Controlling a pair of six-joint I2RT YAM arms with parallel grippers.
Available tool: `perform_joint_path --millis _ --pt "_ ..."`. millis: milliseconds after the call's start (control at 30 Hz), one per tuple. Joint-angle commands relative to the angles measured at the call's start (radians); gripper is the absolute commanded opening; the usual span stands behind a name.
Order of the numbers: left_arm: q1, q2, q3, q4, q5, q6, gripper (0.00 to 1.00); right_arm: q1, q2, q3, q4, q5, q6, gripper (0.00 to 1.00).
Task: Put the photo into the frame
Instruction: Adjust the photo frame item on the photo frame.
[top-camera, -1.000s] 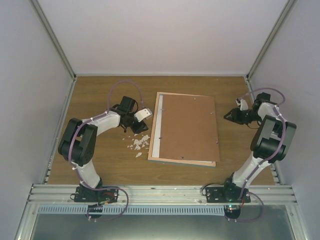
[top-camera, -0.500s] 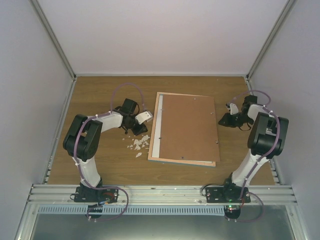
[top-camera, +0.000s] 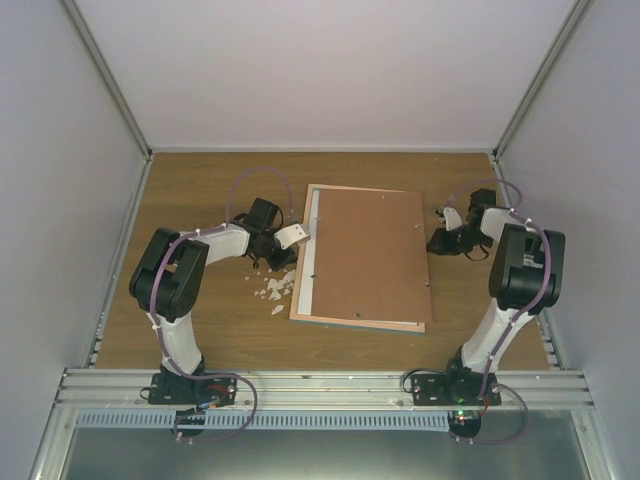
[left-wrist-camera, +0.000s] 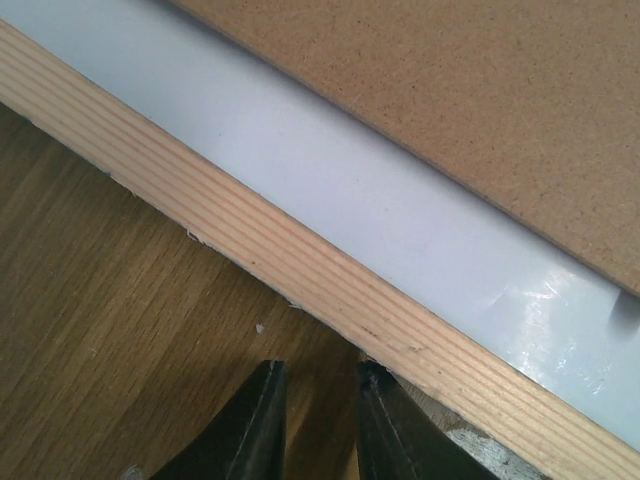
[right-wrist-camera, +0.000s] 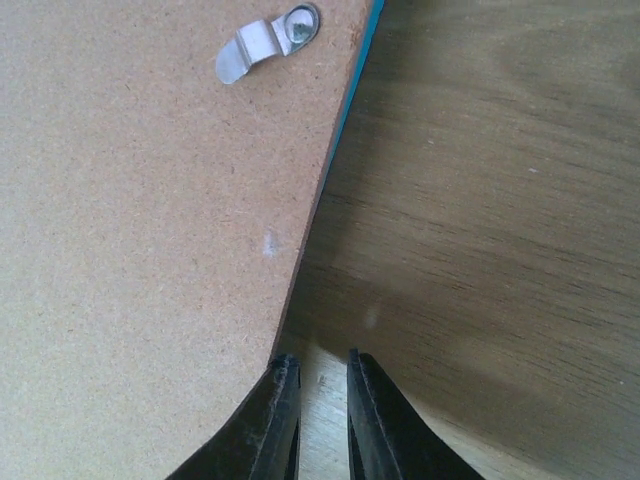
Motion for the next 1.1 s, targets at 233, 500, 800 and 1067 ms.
perform_joint_path --millis 233,500,800,1067 --pt "-0.047 0.052 -0.012 0.028 0.028 -0.007 0.23 0.066 -0.078 0.007 -0.103 -0.295 -0.024 0.13" --pt "-0.048 0.050 -0.020 0.032 0.034 -0.018 0.23 -0.027 -0.012 -0.011 -0.165 -0.343 0.013 0.12" --pt "-0.049 0.049 -0.032 0.038 0.043 -0.030 0.23 -0.194 0.019 -0.064 -0.194 -0.520 -0.010 0.18" --pt "-0.049 0.044 -0.033 0.035 0.035 -0.035 0.23 -0.222 0.029 -0.136 -0.126 -0.431 0.020 0.21"
